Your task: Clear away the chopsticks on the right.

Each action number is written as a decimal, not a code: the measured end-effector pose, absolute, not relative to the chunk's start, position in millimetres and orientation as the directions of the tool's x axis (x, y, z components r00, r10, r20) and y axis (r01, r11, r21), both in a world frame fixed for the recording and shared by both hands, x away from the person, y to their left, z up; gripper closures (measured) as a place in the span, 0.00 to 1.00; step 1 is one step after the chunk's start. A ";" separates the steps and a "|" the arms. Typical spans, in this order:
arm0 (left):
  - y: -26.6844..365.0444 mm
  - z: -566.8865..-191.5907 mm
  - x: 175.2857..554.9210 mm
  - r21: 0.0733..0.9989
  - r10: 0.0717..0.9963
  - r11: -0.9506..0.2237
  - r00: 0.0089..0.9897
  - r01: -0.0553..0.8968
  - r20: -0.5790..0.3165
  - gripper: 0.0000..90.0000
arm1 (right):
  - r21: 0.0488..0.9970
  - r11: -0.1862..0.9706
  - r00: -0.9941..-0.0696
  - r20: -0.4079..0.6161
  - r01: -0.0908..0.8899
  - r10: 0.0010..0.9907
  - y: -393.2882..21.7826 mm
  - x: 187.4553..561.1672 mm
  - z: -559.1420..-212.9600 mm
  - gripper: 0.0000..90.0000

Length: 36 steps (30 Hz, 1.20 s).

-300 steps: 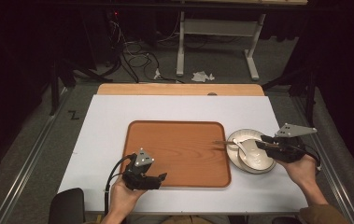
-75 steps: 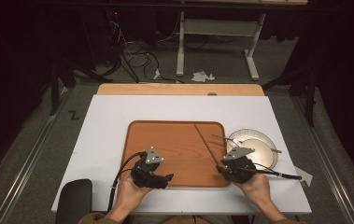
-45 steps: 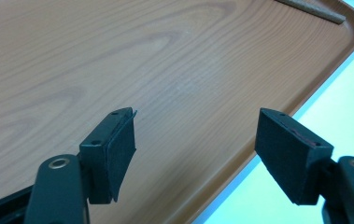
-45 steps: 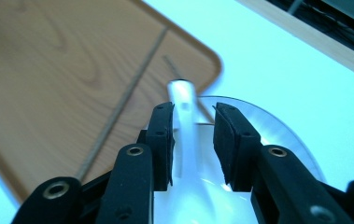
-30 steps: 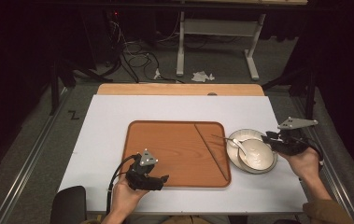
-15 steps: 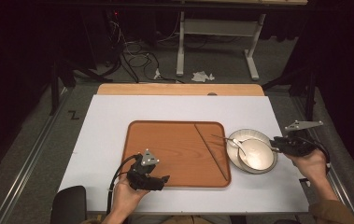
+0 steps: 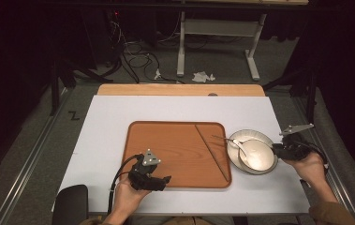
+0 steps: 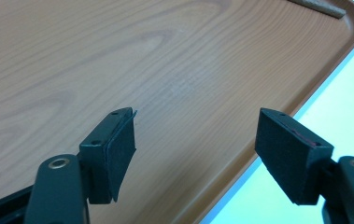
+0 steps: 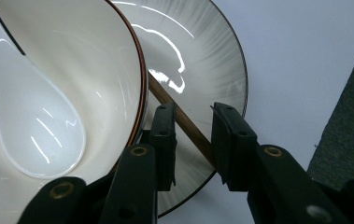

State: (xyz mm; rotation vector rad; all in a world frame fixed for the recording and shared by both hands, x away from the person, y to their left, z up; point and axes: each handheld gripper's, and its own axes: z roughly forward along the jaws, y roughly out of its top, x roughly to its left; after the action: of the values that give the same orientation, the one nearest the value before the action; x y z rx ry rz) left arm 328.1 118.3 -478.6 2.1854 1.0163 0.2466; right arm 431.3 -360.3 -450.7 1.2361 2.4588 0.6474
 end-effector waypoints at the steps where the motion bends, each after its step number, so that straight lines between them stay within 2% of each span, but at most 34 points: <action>1: 117.7 -478.9 328.2 0.669 0.730 -0.445 0.674 0.596 -0.115 0.32 | 0.505 0.536 -0.578 -0.086 0.676 0.811 -358.7 433.0 -452.2 0.77; 5: 118.7 -478.2 327.8 0.671 0.730 -0.443 0.674 0.594 -0.114 0.32 | 0.506 0.536 -0.577 -0.089 0.676 0.812 -357.2 434.9 -452.6 0.79; 10: 118.1 -478.6 327.6 0.669 0.730 -0.447 0.674 0.594 -0.111 0.32 | 0.505 0.546 -0.573 -0.118 0.668 0.811 -357.5 436.9 -452.4 0.87; 19: 118.1 -478.8 328.0 0.669 0.730 -0.446 0.674 0.595 -0.114 0.32 | 0.489 0.573 -0.585 -0.148 0.658 0.797 -354.7 436.2 -454.0 0.86; 24: 117.8 -479.2 328.0 0.669 0.731 -0.442 0.672 0.598 -0.118 0.32 | 0.484 0.583 -0.592 -0.154 0.653 0.791 -354.7 435.4 -454.1 0.93; 32: 117.5 -479.4 328.0 0.668 0.731 -0.443 0.673 0.598 -0.117 0.32 | 0.486 0.584 -0.592 -0.158 0.650 0.790 -353.6 434.9 -454.5 0.94; 36: 117.3 -479.3 328.0 0.669 0.730 -0.445 0.674 0.596 -0.115 0.32 | 0.497 0.592 -0.581 -0.198 0.635 0.790 -351.5 433.5 -455.7 0.95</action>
State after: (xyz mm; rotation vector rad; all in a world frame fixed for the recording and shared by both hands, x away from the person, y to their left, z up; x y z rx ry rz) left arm 328.0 117.3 -479.3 2.1857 1.0153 0.2461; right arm 433.5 -351.5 -455.7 1.1440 2.4232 0.5297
